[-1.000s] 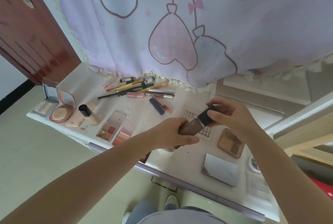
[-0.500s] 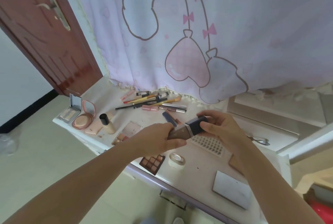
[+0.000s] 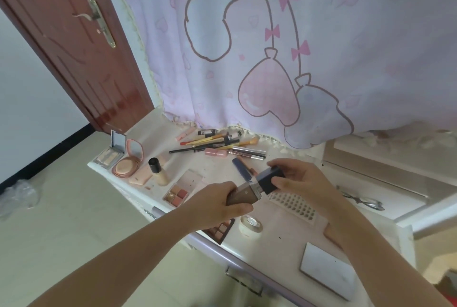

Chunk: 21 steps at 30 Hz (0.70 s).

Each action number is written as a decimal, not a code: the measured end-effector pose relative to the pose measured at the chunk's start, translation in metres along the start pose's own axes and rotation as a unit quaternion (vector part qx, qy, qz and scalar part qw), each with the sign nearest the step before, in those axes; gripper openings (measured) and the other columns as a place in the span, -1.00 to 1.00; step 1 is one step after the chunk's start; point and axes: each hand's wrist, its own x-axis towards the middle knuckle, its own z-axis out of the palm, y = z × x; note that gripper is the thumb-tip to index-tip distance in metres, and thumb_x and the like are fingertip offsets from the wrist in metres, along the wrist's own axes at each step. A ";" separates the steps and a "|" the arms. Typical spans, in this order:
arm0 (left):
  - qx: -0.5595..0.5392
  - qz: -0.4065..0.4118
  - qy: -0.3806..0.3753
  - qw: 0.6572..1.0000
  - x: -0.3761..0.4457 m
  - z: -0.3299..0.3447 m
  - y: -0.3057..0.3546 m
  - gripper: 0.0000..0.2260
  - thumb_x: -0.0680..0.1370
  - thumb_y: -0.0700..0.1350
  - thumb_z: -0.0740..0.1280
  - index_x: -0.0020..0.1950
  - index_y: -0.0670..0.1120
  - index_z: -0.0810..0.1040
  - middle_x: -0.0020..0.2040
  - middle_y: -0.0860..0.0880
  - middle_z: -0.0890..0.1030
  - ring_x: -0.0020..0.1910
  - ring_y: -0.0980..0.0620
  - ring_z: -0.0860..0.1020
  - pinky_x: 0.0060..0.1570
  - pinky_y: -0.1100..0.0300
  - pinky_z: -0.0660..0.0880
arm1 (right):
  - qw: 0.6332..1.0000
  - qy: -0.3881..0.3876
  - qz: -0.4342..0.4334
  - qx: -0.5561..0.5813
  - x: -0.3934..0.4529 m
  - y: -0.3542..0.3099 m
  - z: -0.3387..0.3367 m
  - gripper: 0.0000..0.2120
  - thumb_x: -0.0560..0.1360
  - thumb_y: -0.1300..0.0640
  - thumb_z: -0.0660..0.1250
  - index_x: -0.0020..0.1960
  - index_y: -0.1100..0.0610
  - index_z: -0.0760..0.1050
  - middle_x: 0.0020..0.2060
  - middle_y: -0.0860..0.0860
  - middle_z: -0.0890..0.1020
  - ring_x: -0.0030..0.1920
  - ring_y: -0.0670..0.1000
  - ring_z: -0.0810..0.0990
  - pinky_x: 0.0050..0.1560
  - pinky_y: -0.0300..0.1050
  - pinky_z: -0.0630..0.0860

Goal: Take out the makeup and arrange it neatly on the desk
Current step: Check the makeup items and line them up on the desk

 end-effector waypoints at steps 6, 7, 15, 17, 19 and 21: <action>-0.049 0.003 -0.010 0.999 0.009 0.017 0.004 -0.81 0.52 0.07 0.27 0.00 0.00 0.36 -0.27 0.11 0.42 -0.32 0.20 0.41 -0.34 0.46 0.35 | 0.999 -0.003 0.007 -0.046 -0.009 0.007 -0.006 -0.68 0.44 0.30 0.34 -0.07 -0.15 0.50 -0.08 -0.09 0.59 -0.07 -0.04 0.60 0.02 -0.18 0.57; -0.061 0.004 -0.011 0.998 0.010 0.020 0.006 -0.82 0.52 0.06 0.27 0.00 0.00 0.36 -0.27 0.12 0.42 -0.33 0.20 0.41 -0.38 0.49 0.36 | 0.998 -0.006 0.010 -0.062 -0.011 0.007 -0.008 -0.68 0.44 0.27 0.34 -0.05 -0.18 0.48 -0.03 -0.07 0.59 -0.03 -0.03 0.59 0.07 -0.14 0.55; -0.173 -0.012 -0.010 0.985 0.017 0.039 0.016 -0.72 0.48 -0.17 0.33 0.06 0.02 0.27 -0.15 0.08 0.43 -0.25 0.15 0.43 -0.28 0.40 0.41 | 0.990 0.082 0.085 0.072 -0.024 0.020 -0.017 -0.54 0.46 0.28 0.31 0.23 -0.11 0.30 0.12 0.05 0.53 0.06 0.10 0.59 0.11 0.03 0.56; -0.166 -0.003 0.007 0.986 0.017 0.048 0.016 -0.68 0.45 -0.19 0.36 0.07 0.02 0.28 -0.10 0.06 0.43 -0.21 0.16 0.43 -0.24 0.39 0.42 | 0.977 0.097 0.125 0.140 -0.028 0.030 -0.013 -0.40 0.42 0.31 0.34 0.37 -0.02 0.22 0.07 0.06 0.51 0.00 0.11 0.61 0.00 -0.02 0.61; -0.165 0.002 0.024 0.986 0.017 0.059 0.018 -0.68 0.44 -0.21 0.35 0.06 0.01 0.28 -0.11 0.07 0.41 -0.21 0.16 0.42 -0.26 0.41 0.41 | 0.972 0.108 0.151 0.146 -0.033 0.040 -0.006 -0.25 0.36 0.39 0.39 0.42 0.03 0.16 0.10 0.05 0.46 0.01 0.09 0.59 -0.08 -0.03 0.63; -0.159 0.006 0.042 0.986 0.018 0.071 0.018 -0.68 0.43 -0.23 0.36 0.05 -0.02 0.28 -0.07 0.03 0.40 -0.16 0.11 0.42 -0.20 0.35 0.42 | 0.966 0.133 0.160 0.152 -0.037 0.048 -0.001 -0.15 0.32 0.47 0.39 0.46 0.04 0.09 0.21 0.06 0.39 -0.01 0.03 0.56 -0.17 -0.06 0.64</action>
